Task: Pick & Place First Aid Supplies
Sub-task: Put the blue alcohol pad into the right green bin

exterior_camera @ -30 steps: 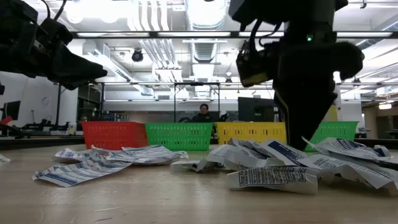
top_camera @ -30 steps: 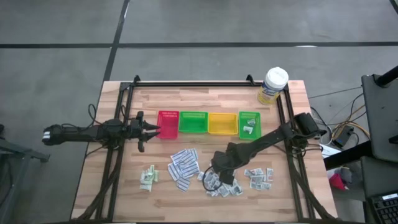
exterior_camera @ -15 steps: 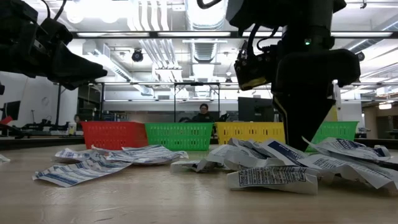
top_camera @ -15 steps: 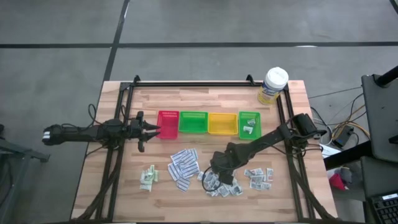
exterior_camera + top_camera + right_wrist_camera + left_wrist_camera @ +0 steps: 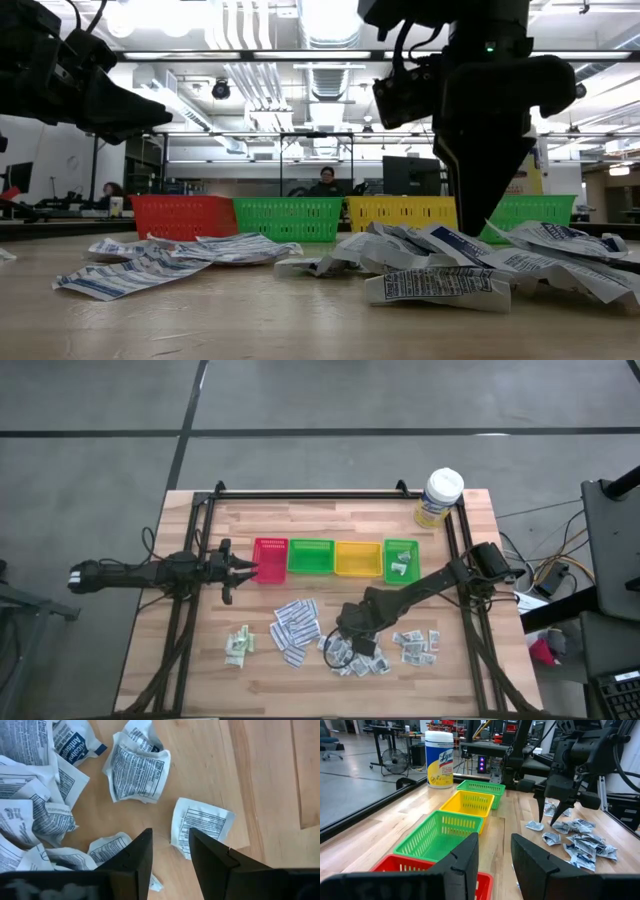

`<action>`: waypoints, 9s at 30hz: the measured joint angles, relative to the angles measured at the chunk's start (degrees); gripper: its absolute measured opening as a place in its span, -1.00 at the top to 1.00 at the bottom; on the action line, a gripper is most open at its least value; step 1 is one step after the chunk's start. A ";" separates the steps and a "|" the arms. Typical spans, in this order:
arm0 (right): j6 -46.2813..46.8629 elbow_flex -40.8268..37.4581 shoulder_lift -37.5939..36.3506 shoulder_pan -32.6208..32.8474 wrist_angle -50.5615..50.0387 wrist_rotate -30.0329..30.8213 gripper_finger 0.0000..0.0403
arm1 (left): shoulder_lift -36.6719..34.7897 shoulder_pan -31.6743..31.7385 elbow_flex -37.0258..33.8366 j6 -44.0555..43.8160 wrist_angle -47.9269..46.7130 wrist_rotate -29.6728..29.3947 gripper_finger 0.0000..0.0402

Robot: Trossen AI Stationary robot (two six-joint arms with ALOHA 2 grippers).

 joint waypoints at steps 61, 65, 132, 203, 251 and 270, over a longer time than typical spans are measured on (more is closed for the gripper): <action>-1.66 -1.98 -1.50 0.00 -6.93 1.01 0.96 | 0.01 0.02 0.00 -0.02 0.02 0.00 0.44; -1.38 1.19 -3.92 0.00 -16.87 3.16 0.96 | 0.02 0.01 0.00 -0.03 0.02 0.00 0.44; -23.42 -23.39 -29.05 -21.72 -8.68 5.55 0.96 | 0.33 0.00 0.00 -0.23 0.32 0.00 0.44; -17.97 -18.01 -26.46 8.01 23.03 -3.48 0.53 | 0.33 0.01 0.00 -0.22 0.24 0.00 0.44; -42.81 -11.31 -6.64 -1.20 20.90 -3.19 0.43 | 1.50 0.02 0.00 -0.20 0.26 0.00 0.44; -46.31 -10.24 -2.12 -1.44 20.66 -3.23 0.55 | 2.12 0.00 0.00 -0.20 0.30 -0.02 0.44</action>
